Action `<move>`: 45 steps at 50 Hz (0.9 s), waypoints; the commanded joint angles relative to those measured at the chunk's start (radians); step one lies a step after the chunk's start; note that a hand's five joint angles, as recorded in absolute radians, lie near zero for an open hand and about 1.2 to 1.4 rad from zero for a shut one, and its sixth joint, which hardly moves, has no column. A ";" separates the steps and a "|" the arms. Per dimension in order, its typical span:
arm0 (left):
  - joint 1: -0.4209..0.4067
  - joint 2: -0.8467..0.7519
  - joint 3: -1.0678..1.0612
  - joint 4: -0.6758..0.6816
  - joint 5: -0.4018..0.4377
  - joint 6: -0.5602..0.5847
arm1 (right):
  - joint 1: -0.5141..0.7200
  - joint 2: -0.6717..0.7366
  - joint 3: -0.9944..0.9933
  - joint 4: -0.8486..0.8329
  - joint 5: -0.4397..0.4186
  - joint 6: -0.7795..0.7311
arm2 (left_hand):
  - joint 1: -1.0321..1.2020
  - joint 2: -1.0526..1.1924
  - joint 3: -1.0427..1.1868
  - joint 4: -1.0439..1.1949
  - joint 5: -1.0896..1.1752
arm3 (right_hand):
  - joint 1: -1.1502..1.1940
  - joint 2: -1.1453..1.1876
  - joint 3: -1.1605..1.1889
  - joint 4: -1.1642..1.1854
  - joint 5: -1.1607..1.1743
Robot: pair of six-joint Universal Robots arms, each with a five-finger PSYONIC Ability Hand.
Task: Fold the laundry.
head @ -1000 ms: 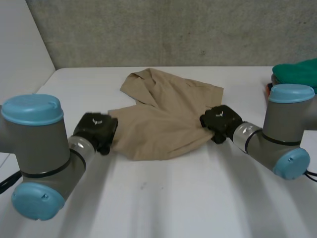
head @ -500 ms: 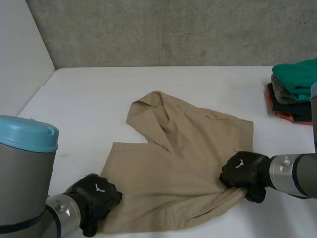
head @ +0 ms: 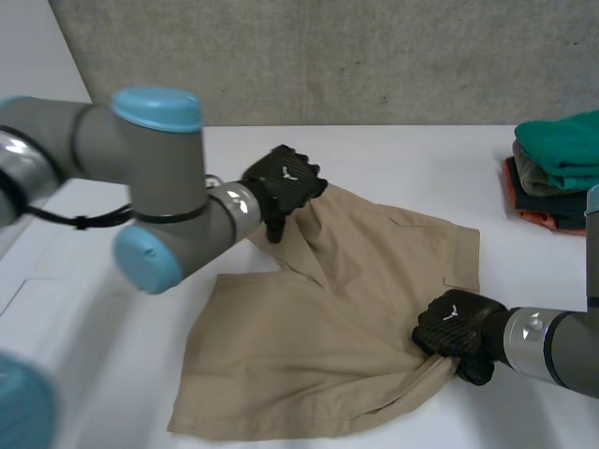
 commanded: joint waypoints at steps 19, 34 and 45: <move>0.028 -0.581 0.734 -0.168 -0.096 0.187 | -0.069 -0.045 0.072 -0.115 -0.025 0.055 | 0.696 0.711 0.712 0.705 0.706 | 0.276 0.235 0.207 0.198 0.212; 0.021 -0.428 0.455 0.069 -0.148 0.187 | -0.063 -0.046 0.083 -0.118 -0.023 0.067 | 1.067 1.082 1.083 1.076 1.077 | 0.276 0.235 0.207 0.198 0.212; 0.059 -0.271 0.245 -0.005 -0.638 0.265 | -0.003 -0.063 0.083 -0.080 0.003 0.111 | 1.067 1.082 1.083 1.076 1.077 | 0.276 0.235 0.207 0.198 0.212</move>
